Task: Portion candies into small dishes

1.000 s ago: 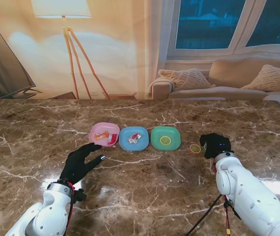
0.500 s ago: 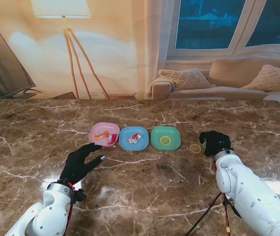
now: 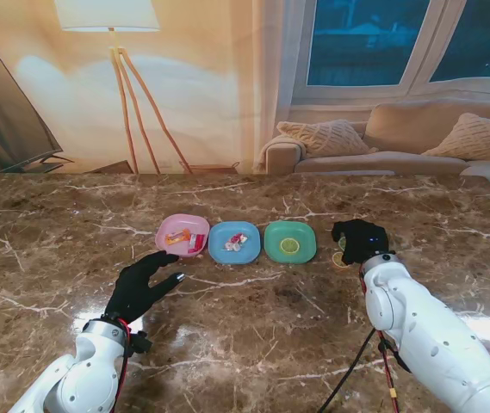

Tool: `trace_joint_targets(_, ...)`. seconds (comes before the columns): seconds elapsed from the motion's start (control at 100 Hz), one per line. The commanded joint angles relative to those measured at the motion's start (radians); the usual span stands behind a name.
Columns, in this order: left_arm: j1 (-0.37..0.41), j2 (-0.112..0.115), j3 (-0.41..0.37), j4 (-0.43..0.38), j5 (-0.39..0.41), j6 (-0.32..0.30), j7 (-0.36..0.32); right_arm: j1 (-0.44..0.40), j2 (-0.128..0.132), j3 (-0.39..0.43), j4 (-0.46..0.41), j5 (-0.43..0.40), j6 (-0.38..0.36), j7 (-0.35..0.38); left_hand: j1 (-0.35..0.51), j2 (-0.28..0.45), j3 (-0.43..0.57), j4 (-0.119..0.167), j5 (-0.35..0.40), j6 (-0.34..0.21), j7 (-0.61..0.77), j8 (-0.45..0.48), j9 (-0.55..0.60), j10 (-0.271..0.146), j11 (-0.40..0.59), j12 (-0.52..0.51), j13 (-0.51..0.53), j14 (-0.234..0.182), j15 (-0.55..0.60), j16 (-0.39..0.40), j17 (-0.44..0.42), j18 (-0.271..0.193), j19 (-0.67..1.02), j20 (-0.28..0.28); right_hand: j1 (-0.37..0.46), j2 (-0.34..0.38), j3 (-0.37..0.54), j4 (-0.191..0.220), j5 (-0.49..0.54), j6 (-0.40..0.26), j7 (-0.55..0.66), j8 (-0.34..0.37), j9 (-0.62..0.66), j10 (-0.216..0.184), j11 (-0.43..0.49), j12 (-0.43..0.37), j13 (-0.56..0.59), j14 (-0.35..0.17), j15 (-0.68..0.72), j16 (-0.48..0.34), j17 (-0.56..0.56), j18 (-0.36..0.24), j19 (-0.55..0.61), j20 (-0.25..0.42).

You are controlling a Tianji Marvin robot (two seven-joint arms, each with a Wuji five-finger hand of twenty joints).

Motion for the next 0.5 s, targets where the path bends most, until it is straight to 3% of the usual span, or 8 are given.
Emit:
trace_joint_targets(0.0,0.007,0.000,0.001,0.002,0.002,-0.002,0.002,0.017,-0.030,-0.016,-0.009,0.005,-0.007,0.003,0.020,0.029,-0.026,0.023,0.010,0.005,-0.006,0.007,-0.013,0.011,-0.012,-0.013,-0.016,-0.012,-0.030,-0.006,-0.017,-0.015,-0.027,-0.019,0.046,0.052,0.077,0.038,0.056,0.045,0.089,0.039,0.116,-0.086,0.178,0.062,0.060,-0.084,0.013,0.007,-0.011,-0.091,0.014,0.007)
trace_joint_targets(0.24,0.008,0.000,0.000,0.002,0.002,-0.003,0.002,0.080,-0.063,-0.120,0.011,0.080,-0.019,-0.026,0.020,0.030,-0.026,0.023,0.010,0.004,-0.006,0.007,-0.013,0.010,-0.012,-0.013,-0.016,-0.013,-0.030,-0.006,-0.017,-0.013,-0.027,-0.019,0.043,0.054,0.077,0.037,0.056,0.045,0.085,0.041,0.115,-0.086,0.176,0.062,0.060,-0.083,0.013,0.007,-0.011,-0.092,0.014,0.008)
trace_joint_targets(0.49,0.009,0.000,-0.003,0.000,0.001,-0.003,0.002,0.178,-0.096,-0.247,0.092,0.139,-0.028,-0.044,0.022,0.029,-0.025,0.023,0.011,0.006,-0.006,0.006,-0.014,0.014,-0.012,-0.013,-0.016,-0.011,-0.030,-0.006,-0.016,-0.015,-0.028,-0.019,0.040,0.056,0.079,0.038,0.052,0.047,0.078,0.044,0.107,-0.087,0.175,0.064,0.054,-0.083,0.008,0.008,-0.017,-0.092,0.009,0.009)
